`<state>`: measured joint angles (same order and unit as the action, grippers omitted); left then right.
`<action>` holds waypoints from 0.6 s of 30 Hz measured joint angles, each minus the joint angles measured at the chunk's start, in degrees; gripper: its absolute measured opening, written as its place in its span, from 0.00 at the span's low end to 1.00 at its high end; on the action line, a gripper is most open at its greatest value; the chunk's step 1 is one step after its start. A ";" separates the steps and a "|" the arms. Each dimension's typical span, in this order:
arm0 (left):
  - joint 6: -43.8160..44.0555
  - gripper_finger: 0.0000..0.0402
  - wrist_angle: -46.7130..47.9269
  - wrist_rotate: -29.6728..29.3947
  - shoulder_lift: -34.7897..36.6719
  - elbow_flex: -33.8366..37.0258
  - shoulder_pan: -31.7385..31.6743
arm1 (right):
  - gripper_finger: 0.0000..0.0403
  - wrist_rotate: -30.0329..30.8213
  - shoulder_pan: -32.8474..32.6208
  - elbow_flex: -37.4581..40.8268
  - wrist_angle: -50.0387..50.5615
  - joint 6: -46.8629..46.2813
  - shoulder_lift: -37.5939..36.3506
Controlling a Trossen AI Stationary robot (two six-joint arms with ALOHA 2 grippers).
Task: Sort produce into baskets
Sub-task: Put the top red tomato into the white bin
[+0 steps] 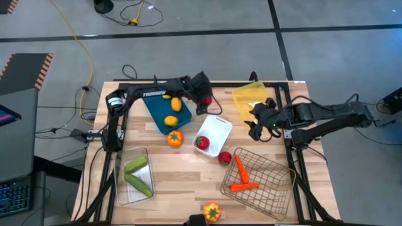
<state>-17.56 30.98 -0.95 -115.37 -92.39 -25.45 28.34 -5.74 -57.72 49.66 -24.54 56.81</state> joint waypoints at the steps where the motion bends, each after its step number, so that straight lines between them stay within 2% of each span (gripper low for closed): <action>1: 0.00 0.68 1.45 -0.02 0.02 -2.03 0.07 | 0.66 0.00 0.00 1.59 -1.21 -0.66 -0.55; 5: 1.55 0.68 7.49 0.96 0.11 -10.04 1.14 | 0.66 0.00 0.00 6.38 -4.08 -2.41 -1.39; 9: 3.49 0.68 13.52 5.88 0.24 -14.64 3.79 | 0.66 0.00 0.00 9.61 -7.03 -2.44 -1.35; 14: 5.81 0.68 17.12 12.86 0.24 -14.91 8.84 | 0.66 0.00 0.00 11.99 -9.55 -2.44 -1.33; 18: 7.10 0.68 17.72 12.60 0.19 -13.48 13.26 | 0.66 0.00 0.02 13.18 -9.59 -2.43 -1.33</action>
<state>-10.46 48.70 11.65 -115.18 -105.88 -12.19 28.34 -5.72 -44.55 40.06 -26.97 55.48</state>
